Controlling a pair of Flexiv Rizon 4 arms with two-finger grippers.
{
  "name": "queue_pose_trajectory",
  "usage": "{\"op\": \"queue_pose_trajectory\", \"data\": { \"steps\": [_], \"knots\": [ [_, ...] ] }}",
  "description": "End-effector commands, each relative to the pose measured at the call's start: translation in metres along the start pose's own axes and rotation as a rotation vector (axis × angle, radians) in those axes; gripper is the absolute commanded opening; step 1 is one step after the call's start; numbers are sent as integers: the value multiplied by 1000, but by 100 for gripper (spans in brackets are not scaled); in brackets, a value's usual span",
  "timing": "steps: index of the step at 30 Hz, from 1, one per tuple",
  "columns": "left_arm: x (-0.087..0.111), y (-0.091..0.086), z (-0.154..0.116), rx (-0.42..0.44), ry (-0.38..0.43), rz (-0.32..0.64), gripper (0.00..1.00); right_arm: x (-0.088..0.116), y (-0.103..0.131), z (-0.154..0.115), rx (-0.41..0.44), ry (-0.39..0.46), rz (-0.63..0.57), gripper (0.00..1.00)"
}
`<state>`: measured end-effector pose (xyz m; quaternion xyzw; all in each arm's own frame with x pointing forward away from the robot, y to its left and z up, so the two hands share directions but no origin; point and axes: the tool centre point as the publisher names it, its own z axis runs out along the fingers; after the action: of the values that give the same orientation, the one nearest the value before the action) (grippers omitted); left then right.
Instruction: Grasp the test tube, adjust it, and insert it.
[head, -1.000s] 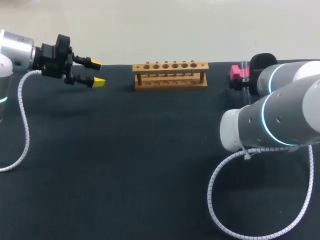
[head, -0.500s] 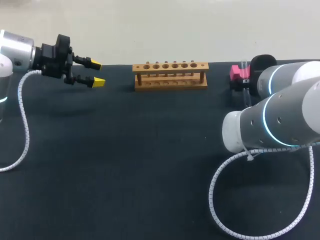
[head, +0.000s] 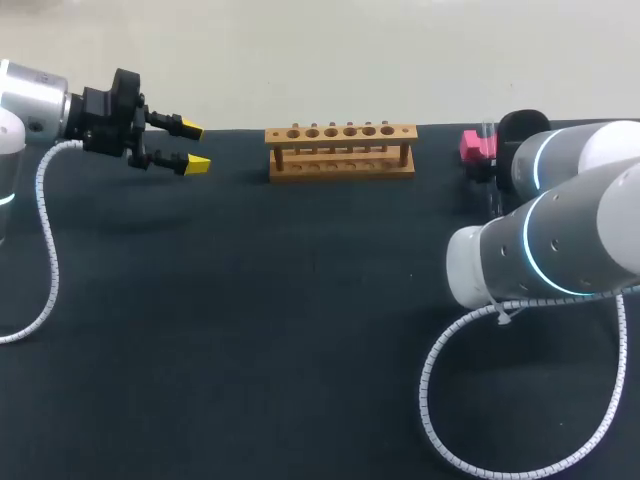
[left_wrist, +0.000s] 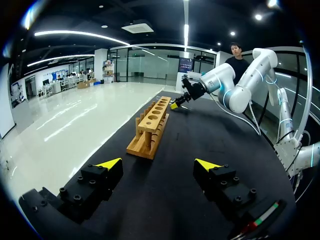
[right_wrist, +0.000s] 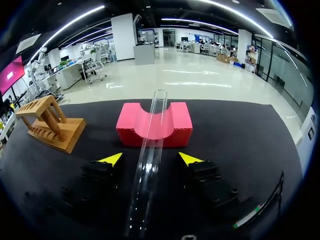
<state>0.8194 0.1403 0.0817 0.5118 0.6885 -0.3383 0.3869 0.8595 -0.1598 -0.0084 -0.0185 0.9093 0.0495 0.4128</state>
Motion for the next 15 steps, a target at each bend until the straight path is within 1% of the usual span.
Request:
{"op": "queue_pose_trajectory", "data": {
  "steps": [1, 2, 3, 4, 5, 6, 7, 8, 15],
  "knots": [
    [1, -2, 0, -6, -4, 3, 100, -1, 1, 2, 0, 2, 1, 62],
    [1, -2, 0, -6, -4, 3, 100, -1, 1, 2, 0, 2, 1, 62],
    [1, -2, 0, -6, -4, 3, 100, -1, 1, 2, 1, 2, 1, 57],
    [1, -2, 0, -6, -4, 3, 100, -1, 0, 2, 2, 2, 3, 38],
    [1, -2, 0, -6, -4, 3, 100, -1, 0, 2, 3, 2, 4, 27],
    [1, -2, 0, -6, -4, 3, 100, -1, 0, 2, 3, 2, 4, 25],
    [1, -2, 0, -6, -4, 3, 100, -1, 0, 2, 3, 2, 4, 15],
    [1, -2, 0, -6, -4, 3, 100, -1, 1, 2, 2, 1, 2, 0],
    [1, -2, 0, -6, -4, 3, 100, -1, 2, 1, 5, 0, 5, 0]
  ]
}}
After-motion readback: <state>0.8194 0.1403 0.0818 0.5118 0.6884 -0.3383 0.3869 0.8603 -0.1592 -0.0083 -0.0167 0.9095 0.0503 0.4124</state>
